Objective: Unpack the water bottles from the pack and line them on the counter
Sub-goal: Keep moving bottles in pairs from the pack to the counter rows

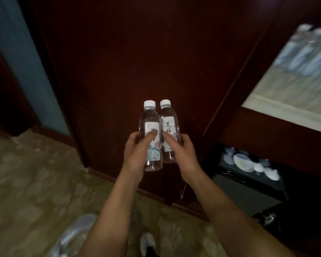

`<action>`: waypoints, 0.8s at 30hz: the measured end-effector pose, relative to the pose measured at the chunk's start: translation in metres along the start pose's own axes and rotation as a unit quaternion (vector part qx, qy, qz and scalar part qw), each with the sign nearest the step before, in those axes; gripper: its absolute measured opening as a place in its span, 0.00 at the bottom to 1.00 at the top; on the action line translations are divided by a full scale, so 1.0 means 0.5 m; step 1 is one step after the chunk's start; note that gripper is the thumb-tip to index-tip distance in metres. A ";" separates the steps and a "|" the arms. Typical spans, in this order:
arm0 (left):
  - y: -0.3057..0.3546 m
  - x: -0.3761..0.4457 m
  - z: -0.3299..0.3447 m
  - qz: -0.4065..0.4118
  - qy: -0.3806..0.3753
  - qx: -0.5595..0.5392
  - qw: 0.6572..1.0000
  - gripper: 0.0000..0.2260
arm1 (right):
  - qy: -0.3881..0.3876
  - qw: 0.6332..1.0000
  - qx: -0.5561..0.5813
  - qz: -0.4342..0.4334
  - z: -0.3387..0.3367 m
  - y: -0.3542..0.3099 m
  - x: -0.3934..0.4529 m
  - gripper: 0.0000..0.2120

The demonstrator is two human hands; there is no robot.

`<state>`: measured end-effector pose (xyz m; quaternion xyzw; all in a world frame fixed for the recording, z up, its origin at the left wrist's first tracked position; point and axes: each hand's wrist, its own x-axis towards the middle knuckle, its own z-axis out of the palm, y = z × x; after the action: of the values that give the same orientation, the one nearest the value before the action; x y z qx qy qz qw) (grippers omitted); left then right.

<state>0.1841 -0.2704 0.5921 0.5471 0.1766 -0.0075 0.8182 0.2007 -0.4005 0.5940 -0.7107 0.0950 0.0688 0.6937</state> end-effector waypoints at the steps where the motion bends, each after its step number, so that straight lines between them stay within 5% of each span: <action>1: 0.015 -0.016 0.032 0.015 -0.021 0.006 1.000 0.16 | 0.013 1.000 0.005 -0.024 -0.026 -0.029 -0.019 0.20; 14: 0.160 -0.168 0.455 0.204 -0.243 0.016 0.948 0.16 | 0.143 0.948 0.009 -0.284 -0.410 -0.297 -0.153 0.13; 24: 0.099 -0.189 0.835 0.274 -0.316 0.113 0.901 0.15 | 0.219 0.920 0.001 -0.324 -0.778 -0.352 -0.091 0.17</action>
<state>0.2228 -0.6427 0.8059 0.6314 -0.2498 0.0249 0.7337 0.1836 -0.7838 0.7865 -0.6993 0.0093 -0.3171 0.6406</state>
